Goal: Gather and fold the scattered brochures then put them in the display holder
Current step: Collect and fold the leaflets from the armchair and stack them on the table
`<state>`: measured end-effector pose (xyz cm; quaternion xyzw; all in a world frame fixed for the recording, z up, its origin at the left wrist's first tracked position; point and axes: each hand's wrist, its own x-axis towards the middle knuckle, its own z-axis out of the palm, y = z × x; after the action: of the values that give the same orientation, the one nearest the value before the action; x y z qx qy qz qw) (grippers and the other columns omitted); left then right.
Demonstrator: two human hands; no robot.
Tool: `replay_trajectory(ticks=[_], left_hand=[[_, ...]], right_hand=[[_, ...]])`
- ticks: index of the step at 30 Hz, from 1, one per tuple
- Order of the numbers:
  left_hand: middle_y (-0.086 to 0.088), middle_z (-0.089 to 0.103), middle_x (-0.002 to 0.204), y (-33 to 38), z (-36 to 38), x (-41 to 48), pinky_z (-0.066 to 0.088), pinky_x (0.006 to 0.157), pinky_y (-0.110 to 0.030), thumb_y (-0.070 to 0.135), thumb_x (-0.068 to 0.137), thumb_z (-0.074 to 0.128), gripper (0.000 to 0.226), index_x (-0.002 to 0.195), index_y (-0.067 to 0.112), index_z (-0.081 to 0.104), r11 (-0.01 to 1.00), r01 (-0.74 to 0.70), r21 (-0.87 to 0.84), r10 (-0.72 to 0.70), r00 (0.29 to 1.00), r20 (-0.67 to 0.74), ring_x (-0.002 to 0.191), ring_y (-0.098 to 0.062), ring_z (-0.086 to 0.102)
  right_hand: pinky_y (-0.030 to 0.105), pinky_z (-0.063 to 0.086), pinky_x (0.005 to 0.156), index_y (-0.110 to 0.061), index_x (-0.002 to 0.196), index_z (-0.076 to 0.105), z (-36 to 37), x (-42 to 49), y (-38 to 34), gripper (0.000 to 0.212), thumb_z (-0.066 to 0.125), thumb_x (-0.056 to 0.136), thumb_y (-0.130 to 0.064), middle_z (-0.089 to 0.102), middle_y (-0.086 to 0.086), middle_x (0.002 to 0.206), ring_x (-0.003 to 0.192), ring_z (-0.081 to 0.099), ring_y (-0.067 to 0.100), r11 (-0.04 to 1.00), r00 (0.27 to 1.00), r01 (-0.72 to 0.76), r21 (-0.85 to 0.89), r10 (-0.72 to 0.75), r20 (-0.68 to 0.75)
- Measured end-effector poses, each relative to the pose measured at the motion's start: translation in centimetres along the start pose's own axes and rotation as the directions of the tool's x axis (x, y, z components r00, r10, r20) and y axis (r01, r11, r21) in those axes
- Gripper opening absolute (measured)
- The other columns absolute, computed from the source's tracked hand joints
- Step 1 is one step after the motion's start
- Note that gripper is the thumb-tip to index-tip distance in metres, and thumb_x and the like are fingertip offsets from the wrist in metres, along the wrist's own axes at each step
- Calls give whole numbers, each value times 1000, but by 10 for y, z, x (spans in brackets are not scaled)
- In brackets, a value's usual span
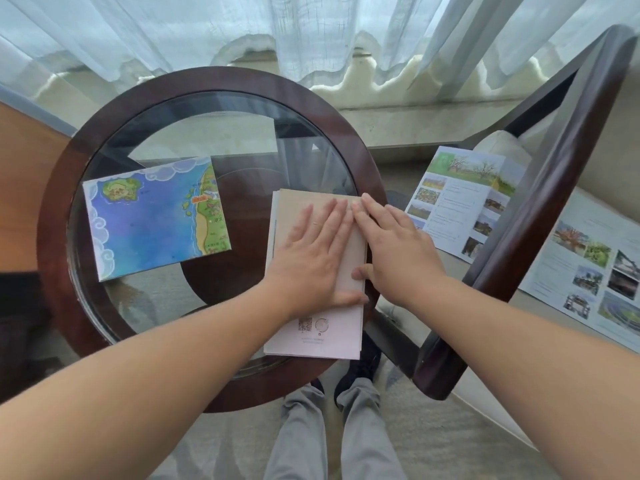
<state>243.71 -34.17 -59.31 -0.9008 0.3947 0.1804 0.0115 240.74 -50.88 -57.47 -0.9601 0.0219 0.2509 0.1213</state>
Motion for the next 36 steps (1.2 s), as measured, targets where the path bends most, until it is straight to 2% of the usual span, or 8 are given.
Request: replay_trajectory(ticks=[8,11,17,20,23,27,31,36], left_hand=[[-17,9,161,18,17,-70,11,119,-53,86,79,30,112,153,4,16,984,-178,-24,180,977,114,150,-33,7],[-9,23,160,16,-9,-69,10,122,-44,81,84,28,98,153,12,25,975,-130,-182,150,983,102,149,-26,16],[7,56,128,29,-91,-26,42,94,-32,45,95,47,43,133,26,51,856,28,-516,-54,998,-36,117,-15,54],[7,59,119,61,-124,-1,43,89,-30,34,95,52,35,129,25,55,833,-52,-550,-49,985,-167,108,-12,56],[6,60,115,111,-149,17,40,84,-22,25,93,57,32,125,20,60,807,-206,-554,48,957,-287,96,-9,55],[-2,62,118,183,-155,42,41,93,-26,17,90,61,34,123,11,61,801,-337,-495,180,924,-338,110,-16,56],[3,56,128,241,-131,74,41,97,-28,27,93,54,41,133,19,52,820,-222,-528,114,967,-229,118,-14,51],[1,47,140,273,-79,110,36,103,-30,29,95,50,48,142,21,42,772,153,-617,-167,985,34,129,-16,44]], right_hand=[[49,28,113,-31,154,-4,-4,-1,-4,103,69,83,-47,-7,-15,163,148,6,21,1000,1000,-4,18,4,31],[47,26,115,-25,155,1,-16,-8,-11,97,67,85,-43,-5,-9,164,148,10,25,999,999,22,23,-23,32],[37,32,112,-19,146,39,-70,-64,-1,59,56,91,-24,40,0,150,135,37,21,927,957,108,359,0,-289],[25,34,106,-17,136,51,-88,-106,27,48,57,89,-17,52,-2,135,124,44,15,896,896,101,433,108,-431],[20,34,102,-23,133,51,-94,-137,64,43,55,90,-17,51,-8,131,121,43,9,866,871,36,498,217,-440],[18,28,99,-22,135,50,-88,-157,123,46,56,90,-15,49,-7,133,124,41,9,842,860,-45,538,307,-407],[28,33,103,-21,139,47,-69,-170,187,48,52,92,-13,46,-4,139,130,40,15,813,877,-162,559,378,-296],[39,39,104,-22,142,42,-52,-165,240,49,48,93,-18,41,-3,143,133,37,19,819,921,-209,534,349,-174]])
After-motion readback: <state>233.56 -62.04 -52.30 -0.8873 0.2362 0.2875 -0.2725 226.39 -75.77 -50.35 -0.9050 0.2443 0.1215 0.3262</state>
